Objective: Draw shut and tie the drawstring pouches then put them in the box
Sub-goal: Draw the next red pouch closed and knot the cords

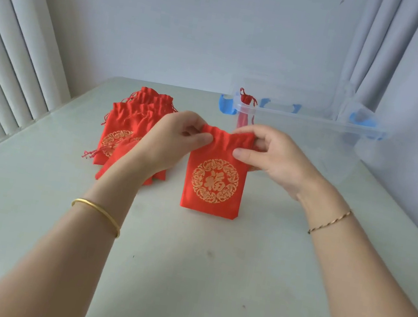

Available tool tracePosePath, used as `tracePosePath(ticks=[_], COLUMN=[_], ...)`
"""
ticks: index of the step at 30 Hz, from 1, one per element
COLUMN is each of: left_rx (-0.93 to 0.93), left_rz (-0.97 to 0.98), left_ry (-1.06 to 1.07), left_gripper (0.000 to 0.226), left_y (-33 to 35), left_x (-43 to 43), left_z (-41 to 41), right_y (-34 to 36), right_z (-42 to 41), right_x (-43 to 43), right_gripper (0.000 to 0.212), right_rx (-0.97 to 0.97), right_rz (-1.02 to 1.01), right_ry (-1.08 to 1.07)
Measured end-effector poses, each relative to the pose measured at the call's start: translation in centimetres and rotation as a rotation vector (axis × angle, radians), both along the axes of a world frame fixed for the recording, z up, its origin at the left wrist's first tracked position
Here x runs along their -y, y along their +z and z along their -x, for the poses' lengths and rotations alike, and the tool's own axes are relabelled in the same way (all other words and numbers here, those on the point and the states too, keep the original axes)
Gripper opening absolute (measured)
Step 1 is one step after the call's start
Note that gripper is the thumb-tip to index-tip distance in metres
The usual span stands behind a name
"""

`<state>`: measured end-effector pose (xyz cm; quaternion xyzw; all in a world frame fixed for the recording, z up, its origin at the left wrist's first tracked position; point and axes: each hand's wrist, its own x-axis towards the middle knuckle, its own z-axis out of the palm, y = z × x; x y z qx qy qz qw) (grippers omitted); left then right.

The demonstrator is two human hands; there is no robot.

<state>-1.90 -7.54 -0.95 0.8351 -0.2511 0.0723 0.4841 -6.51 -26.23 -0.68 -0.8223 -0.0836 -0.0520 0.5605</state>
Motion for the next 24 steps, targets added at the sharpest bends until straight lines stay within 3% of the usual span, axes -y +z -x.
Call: tracePosePath(ticks=[4,7,14,19,24], left_rx=[-0.028,-0.052,-0.056,-0.042,-0.01], left_rz=[0.043,0.05,0.096,0.022,-0.136], left_ry=[0.01,-0.005,-0.062,-0.037,-0.042], left_gripper=[0.005,0.004,0.011,0.012,0.015], left_y=[-0.4,-0.3,-0.1,0.0,0.5], left_x=[0.5,0.2,0.0,-0.8,-1.5], left_z=[-0.5,-1.0,-1.0,-1.4,-1.1], right_y=[0.0,0.1,-0.4,0.0,0.5], right_z=[-0.1,-0.2,-0.6,-0.4,-0.3], right_x=[2.2,3.2,3.2,3.1,3.3], right_gripper=[0.022,0.007,0.004,0.016,0.024], right_rx=[-0.173,-0.168,-0.157,-0.094,-0.102], right_rz=[0.085,0.109,0.133,0.221,0.06], right_ry=[-0.025,-0.064,-0.15,-0.238,-0.308])
